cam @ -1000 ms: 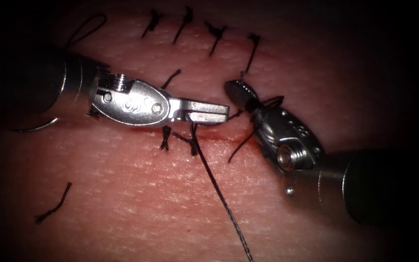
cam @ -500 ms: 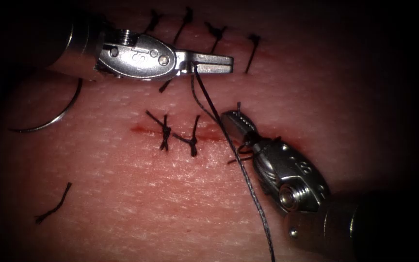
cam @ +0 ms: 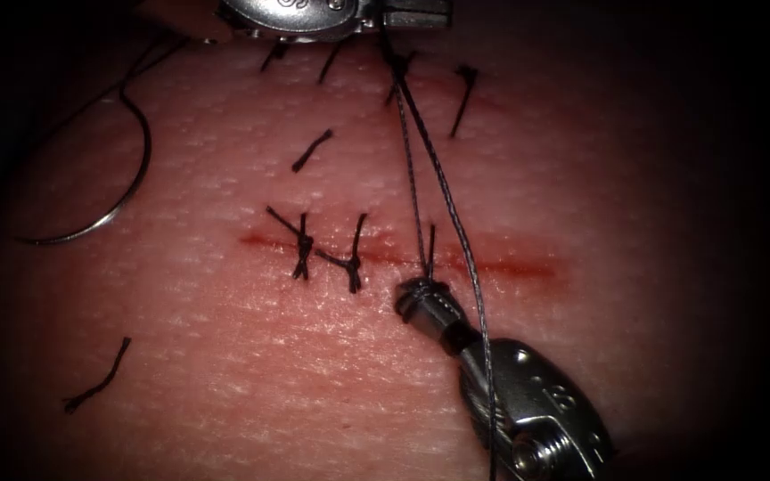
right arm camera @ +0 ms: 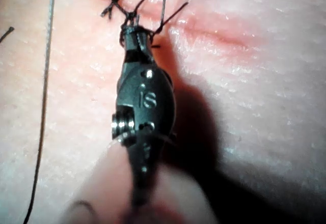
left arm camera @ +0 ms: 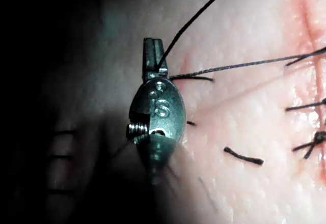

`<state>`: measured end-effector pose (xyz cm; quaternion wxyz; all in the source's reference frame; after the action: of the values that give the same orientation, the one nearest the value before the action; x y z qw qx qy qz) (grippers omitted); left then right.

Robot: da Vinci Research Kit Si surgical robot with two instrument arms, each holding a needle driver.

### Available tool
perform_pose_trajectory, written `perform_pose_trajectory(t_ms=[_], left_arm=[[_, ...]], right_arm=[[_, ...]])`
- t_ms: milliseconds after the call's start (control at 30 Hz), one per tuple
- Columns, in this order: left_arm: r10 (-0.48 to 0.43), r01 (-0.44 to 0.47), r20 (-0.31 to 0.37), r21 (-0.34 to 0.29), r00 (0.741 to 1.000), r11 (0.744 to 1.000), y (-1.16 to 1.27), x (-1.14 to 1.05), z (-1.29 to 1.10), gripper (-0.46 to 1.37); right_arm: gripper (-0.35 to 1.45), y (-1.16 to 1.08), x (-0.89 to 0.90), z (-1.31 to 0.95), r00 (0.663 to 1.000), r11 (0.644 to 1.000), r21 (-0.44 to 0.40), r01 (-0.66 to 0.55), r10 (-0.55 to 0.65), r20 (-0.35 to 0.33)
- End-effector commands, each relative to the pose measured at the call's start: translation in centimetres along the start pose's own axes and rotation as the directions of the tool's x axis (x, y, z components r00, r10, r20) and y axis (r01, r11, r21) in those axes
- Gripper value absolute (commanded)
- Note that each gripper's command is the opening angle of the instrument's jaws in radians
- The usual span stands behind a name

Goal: Wound Closure
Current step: Pull the left tool up and the right tool down to tighten the knot.

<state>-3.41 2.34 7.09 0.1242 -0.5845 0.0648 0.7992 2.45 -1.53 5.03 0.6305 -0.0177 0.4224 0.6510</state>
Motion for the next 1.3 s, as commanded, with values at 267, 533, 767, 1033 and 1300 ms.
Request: perform_pose_trajectory(t_ms=[267,533,767,1033,1300], left_arm=[[0.024,-0.024,0.005,0.006,1.0,1.0,-0.34,-0.14,0.24,-0.35],[0.053,-0.054,0.032,0.038,0.998,0.998,-0.66,-0.27,0.44,-0.35],[0.083,-0.086,0.052,0.054,0.995,0.995,-0.88,-0.33,0.57,-0.35],[0.134,-0.143,0.068,0.141,0.989,0.98,-1.24,-0.22,0.64,-0.35],[0.172,-0.187,0.094,0.186,0.981,0.965,-1.5,-0.16,0.67,-0.35]], right_arm=[[-0.35,0.02,-0.18,-0.05,1.0,1.0,0.002,0.01,-0.01,0.025],[-0.35,-0.01,-0.25,-0.15,1.0,1.0,0.01,0.015,-0.015,0.027],[-0.35,-0.01,-0.3,-0.2,0.999,1.0,0.015,0.018,-0.019,0.03],[-0.35,-0.1,-0.31,-0.31,0.999,1.0,0.024,0.019,-0.02,0.034],[-0.35,-0.13,-0.35,-0.34,0.999,0.999,0.024,0.021,-0.022,0.032]])
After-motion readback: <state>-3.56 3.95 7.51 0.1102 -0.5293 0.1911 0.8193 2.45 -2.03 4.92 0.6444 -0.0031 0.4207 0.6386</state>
